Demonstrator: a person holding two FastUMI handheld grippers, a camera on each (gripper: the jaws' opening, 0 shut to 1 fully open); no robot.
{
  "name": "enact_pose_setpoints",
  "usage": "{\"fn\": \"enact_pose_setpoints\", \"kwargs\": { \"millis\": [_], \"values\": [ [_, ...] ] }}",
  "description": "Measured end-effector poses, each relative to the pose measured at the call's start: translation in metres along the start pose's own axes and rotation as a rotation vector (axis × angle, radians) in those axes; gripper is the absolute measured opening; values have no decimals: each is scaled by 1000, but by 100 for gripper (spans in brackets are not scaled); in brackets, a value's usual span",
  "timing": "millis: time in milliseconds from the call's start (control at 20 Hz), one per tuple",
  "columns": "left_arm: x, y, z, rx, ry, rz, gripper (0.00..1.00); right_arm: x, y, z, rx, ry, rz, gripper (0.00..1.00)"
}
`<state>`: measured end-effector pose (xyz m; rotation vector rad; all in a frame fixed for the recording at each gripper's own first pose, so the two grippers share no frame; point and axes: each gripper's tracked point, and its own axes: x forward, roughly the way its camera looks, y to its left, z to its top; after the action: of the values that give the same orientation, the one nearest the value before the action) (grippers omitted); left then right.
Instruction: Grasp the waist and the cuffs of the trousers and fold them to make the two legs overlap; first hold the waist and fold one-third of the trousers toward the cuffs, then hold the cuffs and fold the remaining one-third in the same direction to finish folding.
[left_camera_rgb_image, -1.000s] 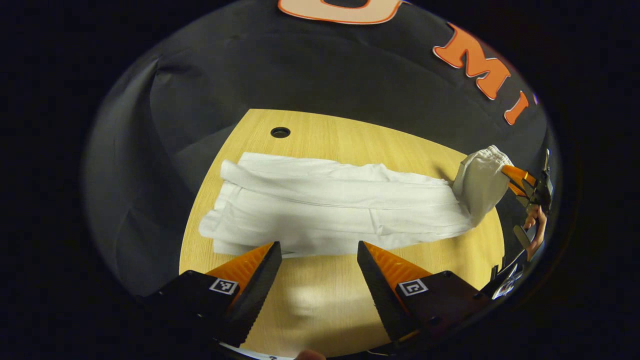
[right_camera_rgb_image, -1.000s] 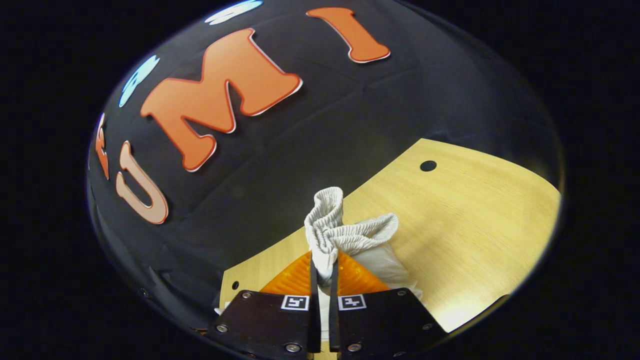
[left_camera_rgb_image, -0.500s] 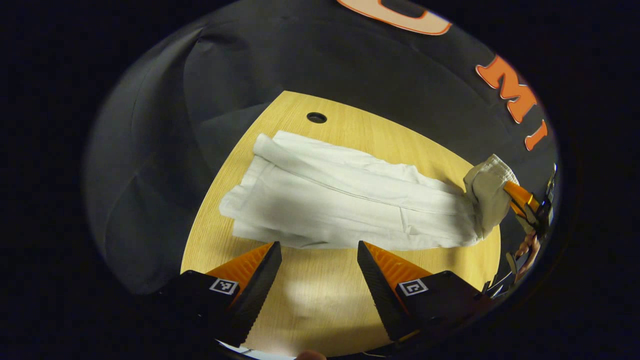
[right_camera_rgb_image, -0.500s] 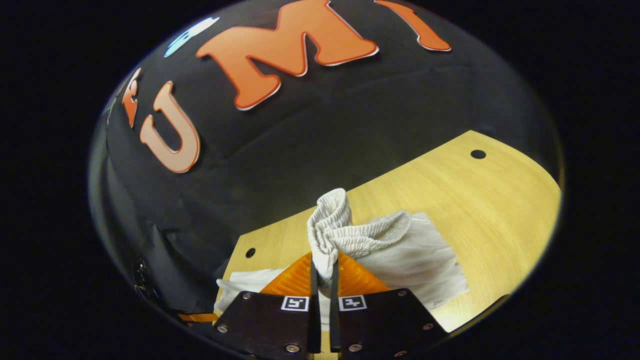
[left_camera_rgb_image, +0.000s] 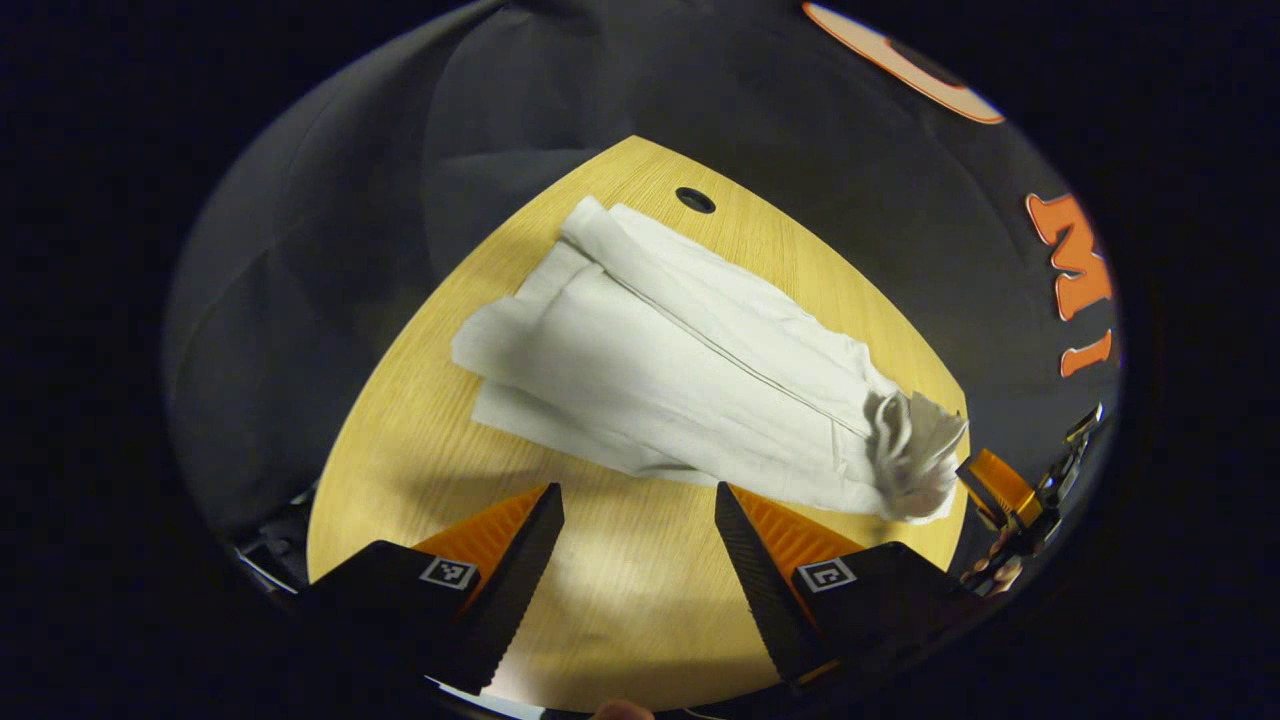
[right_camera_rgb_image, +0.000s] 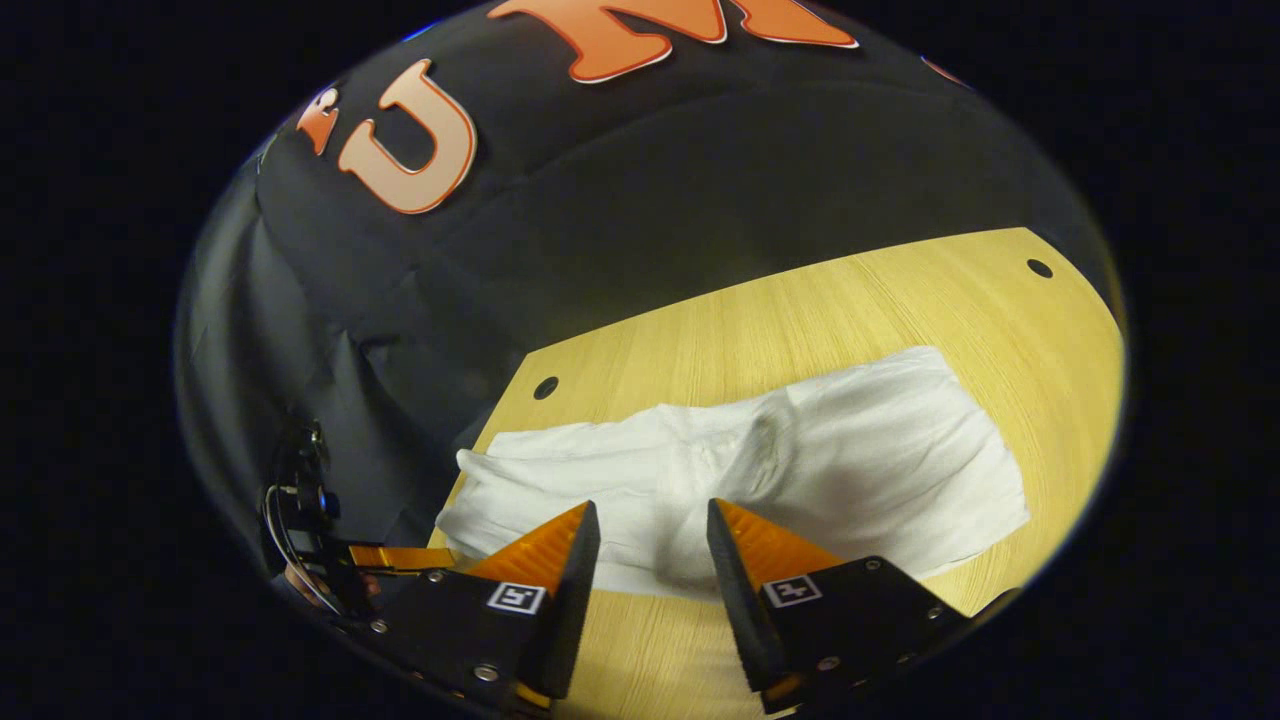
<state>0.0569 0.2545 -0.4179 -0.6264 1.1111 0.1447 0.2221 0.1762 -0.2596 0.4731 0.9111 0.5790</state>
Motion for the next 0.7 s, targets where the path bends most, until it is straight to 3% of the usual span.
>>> {"fn": "enact_pose_setpoints", "kwargs": {
  "millis": [50, 250, 500, 700],
  "values": [
    [3, -3, -2, -33, 5, -23, 100, -8, -8, 10, -1, -4, -9, 76],
    [13, -12, -3, -204, 16, -122, 100, -37, -42, 58, -17, -47, -32, 96],
    [21, -10, 7, -342, -29, -201, 99, -62, -57, 64, -28, -94, -114, 98],
    [12, 10, 18, -422, -109, -193, 99, -70, -70, 64, -5, -122, -149, 99]
  ]
}}
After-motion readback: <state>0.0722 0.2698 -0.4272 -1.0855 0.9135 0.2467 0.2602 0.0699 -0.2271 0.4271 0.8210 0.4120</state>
